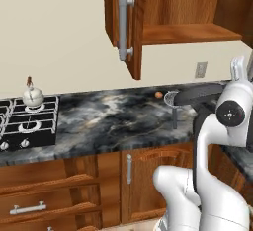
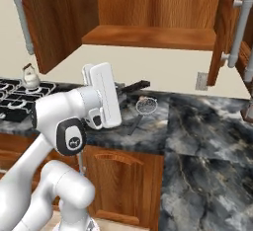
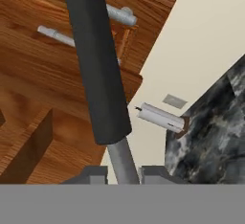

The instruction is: Pick the pan from the cabinet and place it on the stove. Then turn on the stove burner for the pan.

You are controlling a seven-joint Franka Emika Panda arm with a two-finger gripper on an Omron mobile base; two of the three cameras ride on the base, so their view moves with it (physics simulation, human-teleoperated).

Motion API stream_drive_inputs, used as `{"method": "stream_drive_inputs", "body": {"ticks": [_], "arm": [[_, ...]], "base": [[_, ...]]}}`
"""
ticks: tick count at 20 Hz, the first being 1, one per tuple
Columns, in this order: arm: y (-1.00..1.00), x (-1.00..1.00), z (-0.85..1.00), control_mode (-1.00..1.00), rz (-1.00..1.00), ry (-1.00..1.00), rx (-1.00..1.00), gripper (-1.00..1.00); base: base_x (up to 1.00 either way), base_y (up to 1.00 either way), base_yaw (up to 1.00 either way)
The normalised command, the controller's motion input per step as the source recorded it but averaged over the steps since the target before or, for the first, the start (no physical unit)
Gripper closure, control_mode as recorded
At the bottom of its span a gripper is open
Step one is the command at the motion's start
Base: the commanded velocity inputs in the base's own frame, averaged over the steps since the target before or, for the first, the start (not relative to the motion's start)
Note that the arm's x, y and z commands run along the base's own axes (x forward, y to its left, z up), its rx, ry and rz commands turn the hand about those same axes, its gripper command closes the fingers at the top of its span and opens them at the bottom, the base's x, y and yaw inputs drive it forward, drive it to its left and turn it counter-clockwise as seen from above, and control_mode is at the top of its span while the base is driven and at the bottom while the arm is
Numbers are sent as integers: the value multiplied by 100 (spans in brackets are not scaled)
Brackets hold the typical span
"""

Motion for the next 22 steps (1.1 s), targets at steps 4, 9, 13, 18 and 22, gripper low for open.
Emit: {"method": "stream_drive_inputs", "body": {"ticks": [4, 9, 13, 18, 22], "arm": [[0, 0, 0, 100, 0, 0, 0, 100], [0, 0, 0, 100, 0, 0, 0, 100], [0, 0, 0, 100, 0, 0, 0, 100], [0, 0, 0, 100, 0, 0, 0, 100], [0, 0, 0, 100, 0, 0, 0, 100]], "base": [[-55, 55, 0], [-50, 60, 0], [-51, 65, 0], [-50, 72, -1], [-41, 76, -2]]}}
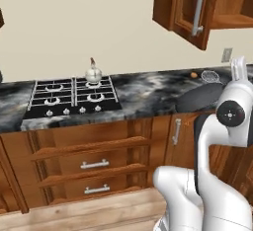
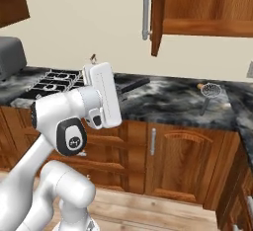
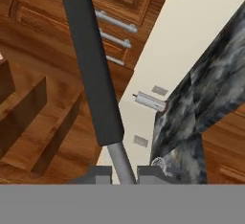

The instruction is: Pick the pan from the cabinet and place it on the stove. Then turn on the stove burner for the pan.

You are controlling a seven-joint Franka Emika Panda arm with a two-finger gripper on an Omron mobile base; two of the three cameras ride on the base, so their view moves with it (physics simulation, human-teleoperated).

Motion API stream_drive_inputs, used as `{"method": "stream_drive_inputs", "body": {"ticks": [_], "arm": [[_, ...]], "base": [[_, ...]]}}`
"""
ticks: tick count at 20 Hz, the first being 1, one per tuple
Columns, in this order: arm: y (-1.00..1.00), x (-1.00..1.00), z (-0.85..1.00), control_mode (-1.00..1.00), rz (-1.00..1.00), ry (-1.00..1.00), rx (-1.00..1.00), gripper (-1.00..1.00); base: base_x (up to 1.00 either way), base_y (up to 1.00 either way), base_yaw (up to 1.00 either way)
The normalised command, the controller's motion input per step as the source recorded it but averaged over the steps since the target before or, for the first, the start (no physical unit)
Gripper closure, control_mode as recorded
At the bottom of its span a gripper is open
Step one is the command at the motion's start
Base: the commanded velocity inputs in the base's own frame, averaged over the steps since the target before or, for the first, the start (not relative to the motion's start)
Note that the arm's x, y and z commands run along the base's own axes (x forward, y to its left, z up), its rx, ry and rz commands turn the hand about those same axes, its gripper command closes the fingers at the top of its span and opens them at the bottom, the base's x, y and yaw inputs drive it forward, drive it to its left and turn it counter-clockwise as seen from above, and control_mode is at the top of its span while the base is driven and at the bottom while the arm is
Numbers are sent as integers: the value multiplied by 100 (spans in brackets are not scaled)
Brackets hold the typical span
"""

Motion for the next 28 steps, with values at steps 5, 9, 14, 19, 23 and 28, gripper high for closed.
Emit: {"method": "stream_drive_inputs", "body": {"ticks": [5, 9, 14, 19, 23, 28], "arm": [[0, 0, 0, 100, 0, 0, 0, 100], [0, 0, 0, 100, 0, 0, 0, 100], [0, 0, 0, 100, 0, 0, 0, 100], [0, 0, 0, 100, 0, 0, 0, 100], [0, 0, 0, 100, 0, 0, 0, 100], [0, 0, 0, 100, 0, 0, 0, 100]], "base": [[-10, 89, -5], [16, 99, -8], [32, 91, -9], [59, 25, -2], [65, 4, 0], [64, 10, 0]]}}
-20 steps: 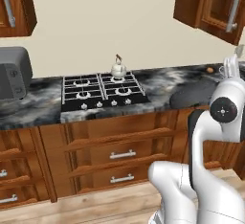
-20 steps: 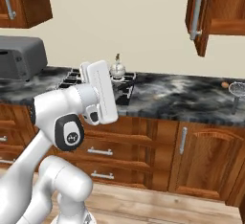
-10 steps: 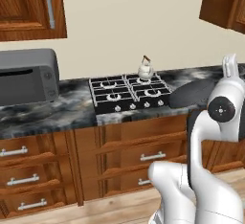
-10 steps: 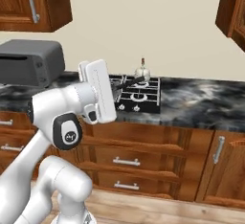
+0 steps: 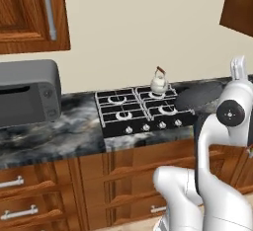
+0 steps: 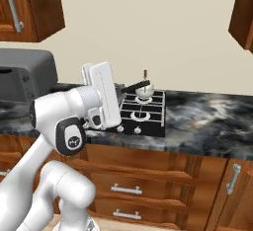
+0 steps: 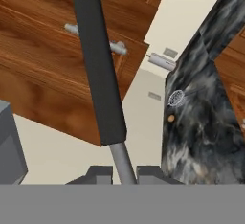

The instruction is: Pick the pan from the cabinet and place it on the stove. Then turn on the stove burner for the pan.

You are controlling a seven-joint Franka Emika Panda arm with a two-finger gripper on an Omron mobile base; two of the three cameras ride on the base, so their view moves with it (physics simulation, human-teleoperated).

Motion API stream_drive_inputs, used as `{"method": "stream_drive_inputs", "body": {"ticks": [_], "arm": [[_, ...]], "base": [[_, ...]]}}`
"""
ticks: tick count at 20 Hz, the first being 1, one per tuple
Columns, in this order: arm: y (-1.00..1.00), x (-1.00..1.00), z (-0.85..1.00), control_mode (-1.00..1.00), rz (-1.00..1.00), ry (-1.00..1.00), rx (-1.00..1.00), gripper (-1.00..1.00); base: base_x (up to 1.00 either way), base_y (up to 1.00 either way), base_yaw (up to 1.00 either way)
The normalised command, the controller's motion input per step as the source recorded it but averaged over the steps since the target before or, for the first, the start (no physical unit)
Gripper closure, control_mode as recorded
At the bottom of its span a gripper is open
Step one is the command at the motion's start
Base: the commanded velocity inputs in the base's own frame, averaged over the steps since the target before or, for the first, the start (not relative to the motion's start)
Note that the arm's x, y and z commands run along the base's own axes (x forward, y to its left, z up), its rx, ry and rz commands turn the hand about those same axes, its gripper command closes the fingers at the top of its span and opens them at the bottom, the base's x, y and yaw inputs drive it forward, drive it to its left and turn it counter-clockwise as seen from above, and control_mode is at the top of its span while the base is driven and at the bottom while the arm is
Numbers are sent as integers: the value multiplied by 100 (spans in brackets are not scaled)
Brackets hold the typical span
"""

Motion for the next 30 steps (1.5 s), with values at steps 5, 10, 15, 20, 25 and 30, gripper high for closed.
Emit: {"method": "stream_drive_inputs", "body": {"ticks": [5, 10, 15, 20, 25, 30], "arm": [[0, 0, 0, 100, 0, 0, 0, 100], [0, 0, 0, 100, 0, 0, 0, 100], [0, 0, 0, 100, 0, 0, 0, 100], [0, 0, 0, 100, 0, 0, 0, 100], [0, 0, 0, -100, 0, 0, 0, 100], [23, 0, -8, -100, -9, 25, 7, 100]], "base": [[65, 9, 0], [55, 1, 0], [45, 0, 0], [26, 0, 0], [2, 0, 0], [0, 0, 0]]}}
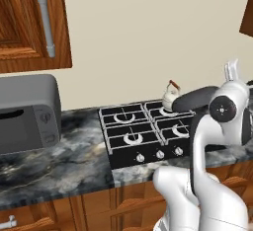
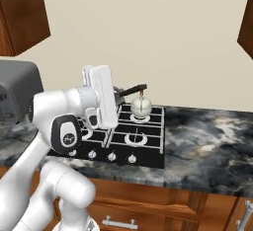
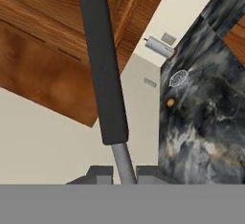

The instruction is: Pick the pan from the cabinet and place it on the stove. Then turn on the stove burner for the pan.

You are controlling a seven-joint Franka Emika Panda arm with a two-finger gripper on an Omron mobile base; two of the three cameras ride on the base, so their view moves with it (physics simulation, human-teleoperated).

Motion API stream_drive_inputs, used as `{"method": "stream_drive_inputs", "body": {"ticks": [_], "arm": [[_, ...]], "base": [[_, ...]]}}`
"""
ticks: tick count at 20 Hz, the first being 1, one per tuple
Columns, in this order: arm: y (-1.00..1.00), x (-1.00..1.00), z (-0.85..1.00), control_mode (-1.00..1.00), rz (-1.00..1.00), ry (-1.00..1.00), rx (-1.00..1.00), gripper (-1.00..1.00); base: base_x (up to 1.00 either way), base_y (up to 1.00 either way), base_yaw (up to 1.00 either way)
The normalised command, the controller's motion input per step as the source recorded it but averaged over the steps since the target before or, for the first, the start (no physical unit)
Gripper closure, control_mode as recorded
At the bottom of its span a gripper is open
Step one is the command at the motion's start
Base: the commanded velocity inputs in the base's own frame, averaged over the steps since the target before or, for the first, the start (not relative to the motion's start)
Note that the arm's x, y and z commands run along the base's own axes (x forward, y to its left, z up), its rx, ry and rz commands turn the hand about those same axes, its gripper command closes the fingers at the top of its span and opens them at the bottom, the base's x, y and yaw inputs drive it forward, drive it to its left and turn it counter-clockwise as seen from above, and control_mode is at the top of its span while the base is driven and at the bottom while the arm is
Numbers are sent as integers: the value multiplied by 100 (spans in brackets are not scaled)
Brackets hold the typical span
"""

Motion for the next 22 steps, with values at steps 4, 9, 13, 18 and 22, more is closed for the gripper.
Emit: {"method": "stream_drive_inputs", "body": {"ticks": [4, 9, 13, 18, 22], "arm": [[34, 0, 0, -100, -7, 39, 6, 100], [7, -9, 0, -100, -1, 26, 10, 100], [1, -21, 0, -100, 0, 22, 13, 100], [7, -43, -3, -100, -2, 20, 14, 100], [4, -52, -7, -100, -5, 9, 14, 100]], "base": [[0, 0, 0], [0, 0, 0], [0, 0, 0], [0, 0, 0], [0, 0, 0]]}}
